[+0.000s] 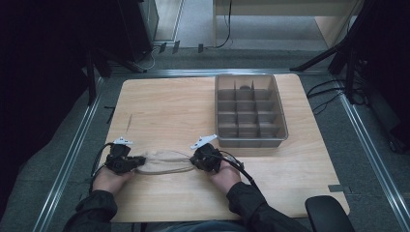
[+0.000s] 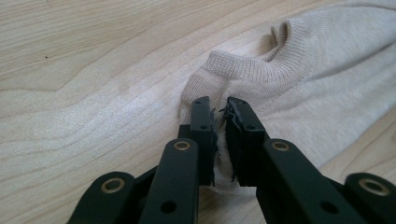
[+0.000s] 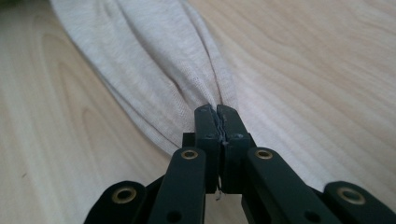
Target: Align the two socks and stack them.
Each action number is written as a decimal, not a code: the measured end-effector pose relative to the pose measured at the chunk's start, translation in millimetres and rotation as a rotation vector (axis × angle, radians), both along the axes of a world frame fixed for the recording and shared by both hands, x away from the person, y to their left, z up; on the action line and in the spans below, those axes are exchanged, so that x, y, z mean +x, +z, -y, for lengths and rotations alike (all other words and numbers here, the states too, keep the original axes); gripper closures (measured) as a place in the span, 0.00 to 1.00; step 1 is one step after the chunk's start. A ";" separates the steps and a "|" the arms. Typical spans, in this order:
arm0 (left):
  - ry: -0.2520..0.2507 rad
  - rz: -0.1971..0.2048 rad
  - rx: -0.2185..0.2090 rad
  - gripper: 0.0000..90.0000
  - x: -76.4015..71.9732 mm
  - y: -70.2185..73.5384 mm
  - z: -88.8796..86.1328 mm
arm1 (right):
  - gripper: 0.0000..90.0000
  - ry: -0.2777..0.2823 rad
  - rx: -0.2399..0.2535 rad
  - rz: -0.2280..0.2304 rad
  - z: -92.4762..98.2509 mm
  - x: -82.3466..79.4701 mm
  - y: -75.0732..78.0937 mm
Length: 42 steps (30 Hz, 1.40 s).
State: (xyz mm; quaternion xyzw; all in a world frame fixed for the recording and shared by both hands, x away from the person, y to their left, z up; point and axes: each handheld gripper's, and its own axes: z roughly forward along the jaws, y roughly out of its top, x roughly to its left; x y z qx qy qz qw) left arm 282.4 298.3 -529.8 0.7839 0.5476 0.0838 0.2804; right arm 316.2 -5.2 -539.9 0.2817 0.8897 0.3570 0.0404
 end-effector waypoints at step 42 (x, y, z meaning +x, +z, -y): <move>0.027 -0.006 -0.022 0.87 -9.4 -0.2 -2.0 | 0.97 0.044 0.006 0.031 -17.9 14.1 -0.5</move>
